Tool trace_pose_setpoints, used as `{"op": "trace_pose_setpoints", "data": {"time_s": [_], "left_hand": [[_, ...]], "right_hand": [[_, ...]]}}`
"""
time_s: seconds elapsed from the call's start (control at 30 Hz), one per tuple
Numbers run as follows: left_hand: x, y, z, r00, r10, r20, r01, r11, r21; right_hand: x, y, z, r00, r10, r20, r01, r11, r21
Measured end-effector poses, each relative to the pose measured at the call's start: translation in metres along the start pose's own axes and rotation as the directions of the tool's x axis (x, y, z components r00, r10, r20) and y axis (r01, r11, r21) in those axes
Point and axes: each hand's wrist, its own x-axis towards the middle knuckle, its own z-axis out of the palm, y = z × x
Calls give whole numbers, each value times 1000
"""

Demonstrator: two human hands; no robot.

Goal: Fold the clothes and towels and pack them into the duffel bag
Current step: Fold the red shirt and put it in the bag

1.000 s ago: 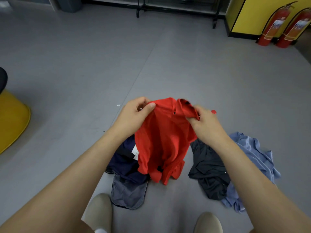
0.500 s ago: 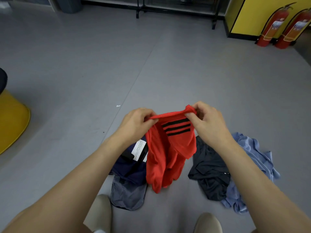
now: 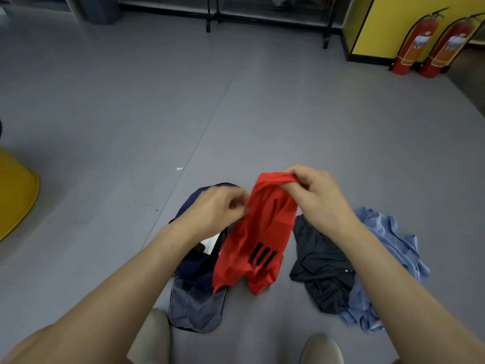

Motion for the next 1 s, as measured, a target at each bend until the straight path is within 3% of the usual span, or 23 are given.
{"op": "trace_pose_setpoints", "data": {"time_s": [0.1, 0.23, 0.43, 0.57, 0.67, 0.8, 0.9, 1.0], "left_hand": [[-1, -14, 12, 996, -44, 73, 42, 999, 17], [-8, 0, 24, 991, -23, 130, 47, 982, -185], [-12, 27, 59, 996, -28, -81, 20, 995, -97], [-11, 18, 65, 996, -85, -27, 87, 992, 89], [-10, 2, 59, 982, -188, -24, 189, 961, 202], [-4, -19, 27, 970, -223, -95, 236, 958, 161], [-2, -22, 3, 990, -141, 7, 141, 987, -82], [-4, -20, -6, 997, -78, 22, 80, 902, -424]], "right_hand": [[-4, -3, -14, 998, 61, -28, -50, 953, 298], [-10, -3, -19, 998, 69, -16, -59, 941, 334], [-18, -9, -23, 993, 107, -51, -81, 926, 369], [-24, -2, -30, 981, 161, -107, -109, 919, 379], [-29, 3, -40, 975, 164, -150, -116, 951, 288], [-36, 25, -52, 970, 185, -157, -186, 983, 9], [-44, 38, -64, 965, 223, -139, -244, 956, -163], [-57, 49, -72, 965, 231, -127, -260, 915, -309]]}}
